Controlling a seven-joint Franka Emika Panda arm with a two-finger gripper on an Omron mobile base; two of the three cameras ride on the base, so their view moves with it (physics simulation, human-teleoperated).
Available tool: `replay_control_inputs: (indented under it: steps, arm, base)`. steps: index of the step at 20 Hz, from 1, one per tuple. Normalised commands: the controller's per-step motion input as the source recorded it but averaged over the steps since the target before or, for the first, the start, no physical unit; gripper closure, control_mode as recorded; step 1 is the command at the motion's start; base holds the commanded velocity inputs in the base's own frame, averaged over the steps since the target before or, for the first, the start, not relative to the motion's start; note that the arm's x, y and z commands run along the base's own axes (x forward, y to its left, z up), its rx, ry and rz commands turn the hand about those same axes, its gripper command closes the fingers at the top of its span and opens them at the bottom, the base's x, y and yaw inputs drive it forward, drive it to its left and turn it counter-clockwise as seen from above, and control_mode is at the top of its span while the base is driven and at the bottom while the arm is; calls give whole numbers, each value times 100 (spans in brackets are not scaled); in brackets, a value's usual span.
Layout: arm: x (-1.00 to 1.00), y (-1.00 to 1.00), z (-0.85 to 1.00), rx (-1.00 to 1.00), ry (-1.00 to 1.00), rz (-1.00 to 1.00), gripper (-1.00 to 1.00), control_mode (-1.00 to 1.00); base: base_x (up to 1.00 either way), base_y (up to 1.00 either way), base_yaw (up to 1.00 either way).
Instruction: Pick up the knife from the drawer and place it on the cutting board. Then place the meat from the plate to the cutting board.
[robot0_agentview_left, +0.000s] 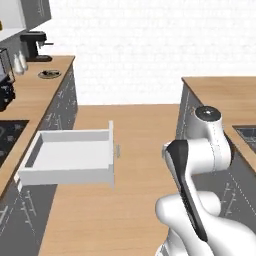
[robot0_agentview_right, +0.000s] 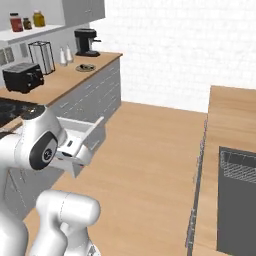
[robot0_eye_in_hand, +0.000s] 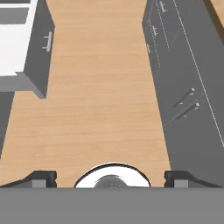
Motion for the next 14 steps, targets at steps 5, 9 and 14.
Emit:
replay_control_inputs:
  steps: [5,9,14]
  arm:
    - [0,0,0,0,0,0,-100,100]
    - [0,0,0,0,0,0,-100,100]
    - [0,0,0,0,0,0,-100,100]
  base:
    - [48,-46,-37]
    - [63,0,-45]
    - [65,19,-15]
